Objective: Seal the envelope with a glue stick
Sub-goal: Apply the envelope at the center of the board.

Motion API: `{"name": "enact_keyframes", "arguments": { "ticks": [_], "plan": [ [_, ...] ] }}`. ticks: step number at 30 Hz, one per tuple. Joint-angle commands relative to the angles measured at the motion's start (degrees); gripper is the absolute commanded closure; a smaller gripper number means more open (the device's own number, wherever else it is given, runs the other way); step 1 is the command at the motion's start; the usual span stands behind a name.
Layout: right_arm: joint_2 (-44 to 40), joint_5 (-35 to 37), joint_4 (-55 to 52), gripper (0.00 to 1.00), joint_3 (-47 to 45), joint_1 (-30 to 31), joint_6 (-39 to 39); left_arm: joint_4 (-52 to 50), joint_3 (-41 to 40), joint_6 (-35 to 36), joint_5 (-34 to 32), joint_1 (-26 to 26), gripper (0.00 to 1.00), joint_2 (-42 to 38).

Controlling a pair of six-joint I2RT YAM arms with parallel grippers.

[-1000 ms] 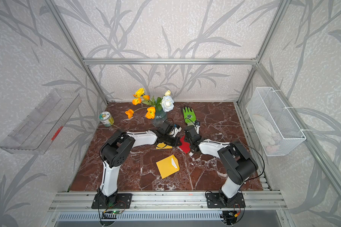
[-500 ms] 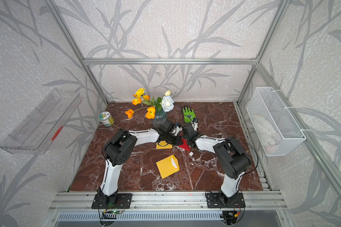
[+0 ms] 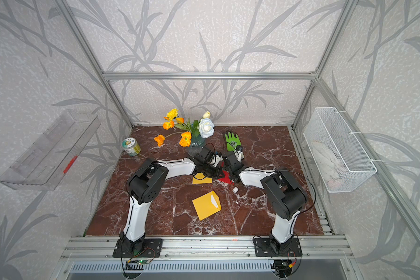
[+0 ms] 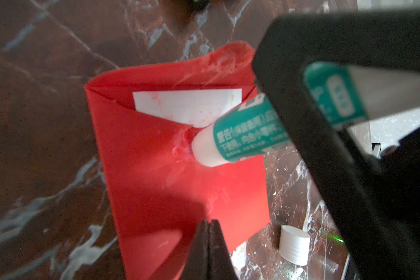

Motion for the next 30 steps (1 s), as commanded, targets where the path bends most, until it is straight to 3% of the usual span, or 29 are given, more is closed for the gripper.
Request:
{"name": "enact_keyframes", "arguments": {
  "ticks": [1, 6, 11, 30],
  "plan": [
    [-3.18, -4.77, 10.79, 1.0, -4.78, 1.62, -3.19, -4.88, -1.33, 0.13, -1.07, -1.55, 1.0, 3.42],
    [-6.53, -7.09, 24.29, 1.0, -11.59, 1.66, -9.99, -5.14, -1.84, -1.09, -1.88, -1.56, 1.0, 3.34],
    [-7.1, -6.36, 30.65, 1.0, -14.48, 1.63, -11.86, -4.14, -3.29, -2.43, -1.91, -1.58, 1.0, 2.82],
    [1.05, 0.39, 24.42, 1.0, -10.28, 2.76, -14.71, -2.92, -5.29, -3.8, -1.65, -1.31, 1.0, 1.93]
  ]
}}
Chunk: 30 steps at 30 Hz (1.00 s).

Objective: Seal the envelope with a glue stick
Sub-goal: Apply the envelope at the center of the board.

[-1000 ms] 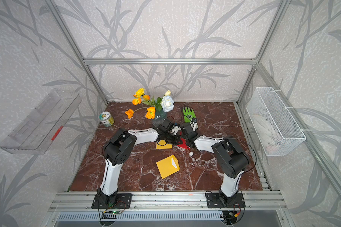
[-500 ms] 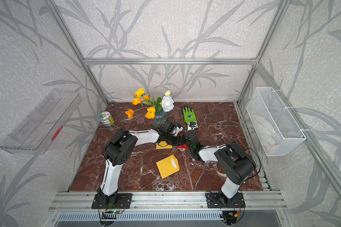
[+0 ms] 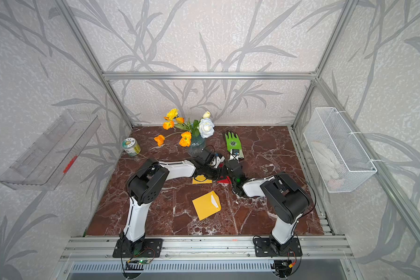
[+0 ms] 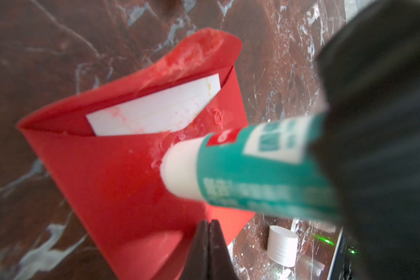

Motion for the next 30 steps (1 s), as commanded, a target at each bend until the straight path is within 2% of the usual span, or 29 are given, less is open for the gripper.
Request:
{"name": "enact_keyframes", "arguments": {
  "ticks": [1, 9, 14, 30],
  "plan": [
    [3.15, 2.03, -2.43, 1.0, 1.79, 0.82, 0.12, -7.1, -2.58, 0.12, -2.76, -0.58, 1.0, 2.46],
    [2.49, 4.0, -5.54, 1.0, 1.12, 1.86, -0.72, -7.06, -2.57, -0.74, -2.69, -0.06, 1.0, 3.03],
    [0.9, 5.89, -3.13, 1.0, -1.3, 1.78, 2.87, -6.4, -2.75, -1.03, -1.75, 0.26, 1.0, 3.08],
    [-5.47, 4.61, -3.44, 1.0, -4.37, -1.02, 4.73, -6.53, -4.08, -3.66, -2.72, 1.14, 1.0, 3.43]
  ]
}}
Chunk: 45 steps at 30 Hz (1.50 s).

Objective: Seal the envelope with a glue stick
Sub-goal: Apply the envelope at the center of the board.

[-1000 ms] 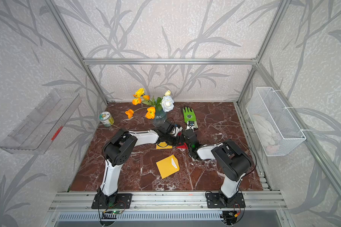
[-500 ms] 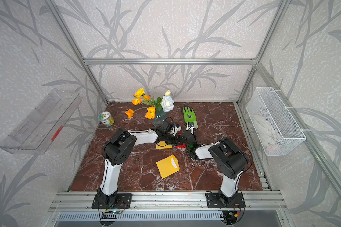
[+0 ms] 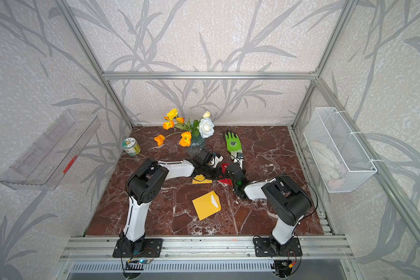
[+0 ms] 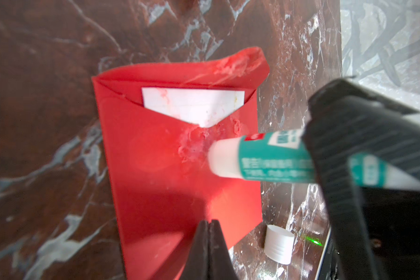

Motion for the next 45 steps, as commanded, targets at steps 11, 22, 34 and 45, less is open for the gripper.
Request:
{"name": "enact_keyframes", "arguments": {
  "ticks": [11, 22, 34, 45],
  "plan": [
    [-5.1, -1.95, -3.09, 1.0, 0.34, -1.45, -0.06, -7.67, -3.02, -0.61, -3.84, 0.36, 1.0, 3.51],
    [2.27, -0.24, 1.14, 1.0, 0.08, -1.41, 1.44, -7.41, -3.07, -0.65, -3.47, 0.3, 1.0, 3.5],
    [2.39, 4.56, -3.39, 1.0, 0.02, -1.43, -0.8, -7.31, -3.11, -1.41, -3.39, 0.76, 1.0, 4.02],
    [-10.63, 0.63, -6.5, 1.0, 0.29, -4.97, 1.35, -7.86, -3.1, -1.49, -4.08, 0.78, 1.0, 3.61]
  ]
}}
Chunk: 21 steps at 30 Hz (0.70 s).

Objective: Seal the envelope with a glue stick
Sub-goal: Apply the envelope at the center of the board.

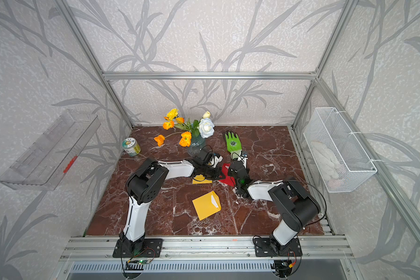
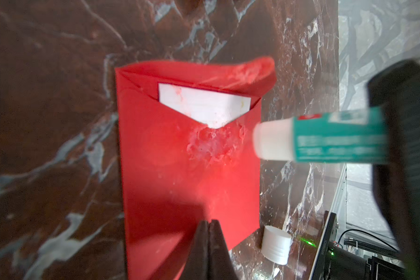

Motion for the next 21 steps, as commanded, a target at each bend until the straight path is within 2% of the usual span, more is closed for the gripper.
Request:
{"name": "enact_keyframes", "arguments": {
  "ticks": [1, 7, 11, 12, 15, 18, 21],
  "plan": [
    [-5.61, -1.71, -2.68, 1.0, -0.03, -2.94, 1.75, -8.3, -2.81, -0.05, -4.73, 0.15, 1.0, 3.39],
    [-10.93, -11.18, -7.12, 1.0, -0.88, -6.42, 3.83, -7.47, -2.47, -1.02, -3.3, 0.15, 1.0, 1.58],
    [-13.11, -19.99, -11.97, 1.0, -0.36, -8.3, 3.82, -7.02, -1.34, -1.96, -1.83, 0.17, 0.82, -0.85],
    [-13.41, -22.42, -13.67, 1.0, -0.02, -9.08, 5.83, -6.82, -1.1, -2.27, -1.43, 0.17, 0.77, -1.48],
    [-13.74, -28.66, -17.81, 1.0, 0.74, -11.74, 7.83, -7.07, -0.04, -2.82, -0.48, 0.16, 0.7, -3.21],
    [-14.71, -31.41, -19.19, 1.0, 0.15, -12.96, 8.31, -7.58, 0.51, -3.4, -0.4, 0.17, 0.59, -5.33],
    [-16.01, -31.9, -18.73, 1.0, -0.92, -13.16, 8.4, -8.03, 0.8, -3.67, -0.36, 0.38, 0.53, -7.28]
  ]
}}
